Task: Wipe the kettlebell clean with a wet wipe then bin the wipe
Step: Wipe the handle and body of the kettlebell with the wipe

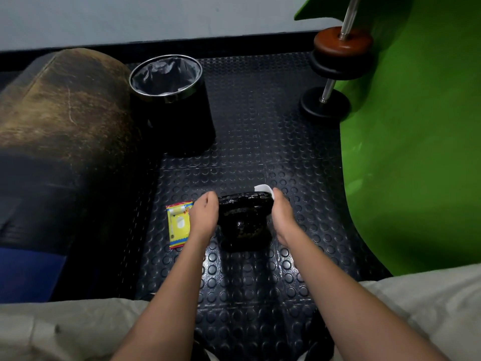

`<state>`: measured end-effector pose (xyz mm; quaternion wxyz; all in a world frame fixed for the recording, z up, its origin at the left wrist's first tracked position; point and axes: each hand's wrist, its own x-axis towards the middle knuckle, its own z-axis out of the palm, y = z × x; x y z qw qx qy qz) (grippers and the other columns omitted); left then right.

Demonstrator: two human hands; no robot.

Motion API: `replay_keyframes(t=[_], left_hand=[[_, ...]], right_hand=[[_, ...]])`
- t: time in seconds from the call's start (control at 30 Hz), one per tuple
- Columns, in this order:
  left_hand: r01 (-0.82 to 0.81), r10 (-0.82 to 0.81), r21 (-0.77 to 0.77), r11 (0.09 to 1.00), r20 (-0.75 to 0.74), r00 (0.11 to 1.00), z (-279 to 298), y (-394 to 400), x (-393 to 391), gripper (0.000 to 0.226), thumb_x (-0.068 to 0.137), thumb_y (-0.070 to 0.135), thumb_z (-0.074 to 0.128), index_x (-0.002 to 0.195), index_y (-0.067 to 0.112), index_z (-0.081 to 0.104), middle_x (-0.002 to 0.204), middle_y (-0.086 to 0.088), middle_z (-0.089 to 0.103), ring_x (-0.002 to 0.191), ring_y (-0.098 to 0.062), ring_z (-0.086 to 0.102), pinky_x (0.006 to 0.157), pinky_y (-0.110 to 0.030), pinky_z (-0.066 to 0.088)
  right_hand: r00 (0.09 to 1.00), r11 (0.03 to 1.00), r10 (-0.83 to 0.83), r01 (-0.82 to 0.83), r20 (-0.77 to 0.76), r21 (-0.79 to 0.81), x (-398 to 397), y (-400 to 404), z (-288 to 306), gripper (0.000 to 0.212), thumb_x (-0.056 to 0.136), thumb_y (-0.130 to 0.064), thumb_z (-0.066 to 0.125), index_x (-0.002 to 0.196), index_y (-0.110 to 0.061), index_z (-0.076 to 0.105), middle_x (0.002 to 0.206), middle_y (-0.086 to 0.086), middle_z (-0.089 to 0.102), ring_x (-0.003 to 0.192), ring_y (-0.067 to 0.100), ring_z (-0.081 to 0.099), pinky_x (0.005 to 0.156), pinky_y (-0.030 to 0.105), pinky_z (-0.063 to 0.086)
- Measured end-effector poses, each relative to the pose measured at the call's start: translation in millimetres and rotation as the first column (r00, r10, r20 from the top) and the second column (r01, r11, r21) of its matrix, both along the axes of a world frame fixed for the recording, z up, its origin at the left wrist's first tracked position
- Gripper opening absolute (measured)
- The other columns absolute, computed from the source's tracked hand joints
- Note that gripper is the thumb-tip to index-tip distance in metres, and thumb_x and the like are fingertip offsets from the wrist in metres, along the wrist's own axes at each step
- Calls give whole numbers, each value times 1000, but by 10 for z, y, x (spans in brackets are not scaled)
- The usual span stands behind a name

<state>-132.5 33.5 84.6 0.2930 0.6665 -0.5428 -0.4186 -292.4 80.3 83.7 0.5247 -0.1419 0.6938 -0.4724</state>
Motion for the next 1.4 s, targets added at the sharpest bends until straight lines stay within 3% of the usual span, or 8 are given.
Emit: replay_keyframes(t=[0.13,0.23,0.4,0.6,0.87,1.0,1.17,1.4], left_hand=[[-4,4,-6,1000,6,1000,15,10,0,35,97,25,37,64,20,28,62,4,34,63,-16,31,57,-35,25],[0,0,-5,1000,14,1000,11,11,-7,35,97,26,37,64,20,28,63,4,34,63,-16,31,57,-35,24],[-1,1,-12,1000,14,1000,-4,2,1,35,97,26,37,63,21,30,62,5,36,64,-16,33,57,-35,26],[1,-1,-5,1000,4,1000,-10,-5,14,33,94,27,38,63,22,30,61,5,37,65,-18,33,59,-36,28],[-2,2,3,1000,5,1000,28,13,-4,32,96,25,37,65,21,27,62,5,33,63,-16,30,57,-35,24],[-17,17,9,1000,-10,1000,33,14,-15,32,96,24,37,65,20,28,62,5,33,63,-15,30,57,-35,24],[-21,22,16,1000,-13,1000,65,31,-16,33,97,24,37,65,20,29,62,5,33,62,-15,31,57,-35,24],[-14,14,23,1000,4,1000,74,29,-18,31,96,25,36,66,19,30,63,4,35,62,-15,31,57,-35,25]], right_hand=[[991,996,-51,40,124,85,11,-49,31,38,105,-36,34,107,-15,65,90,3,64,78,17,60,59,28,44],[971,998,-63,68,-229,16,130,-112,-34,37,104,-34,33,87,-17,60,87,1,60,86,22,59,72,35,44],[550,965,22,-230,-835,-126,293,-63,-115,38,106,-32,28,79,-24,55,88,-10,62,92,13,56,118,40,26],[280,824,-13,-540,-960,-169,247,26,-274,36,107,-35,33,110,-25,68,106,-14,65,106,8,54,120,35,23],[682,924,-44,-250,-730,-289,166,70,-348,39,108,-39,26,106,-23,62,101,-12,59,98,12,51,86,30,39],[974,989,-67,36,-216,-146,130,-7,-152,35,108,-40,33,105,-23,63,108,-5,61,96,14,55,81,32,40],[979,992,-100,84,179,98,25,-59,-50,43,107,-43,30,119,-15,60,97,6,64,81,17,59,58,30,41],[920,986,-163,142,-356,-85,264,-110,-103,42,106,-37,33,112,-14,67,116,-4,65,114,23,59,97,40,46]])
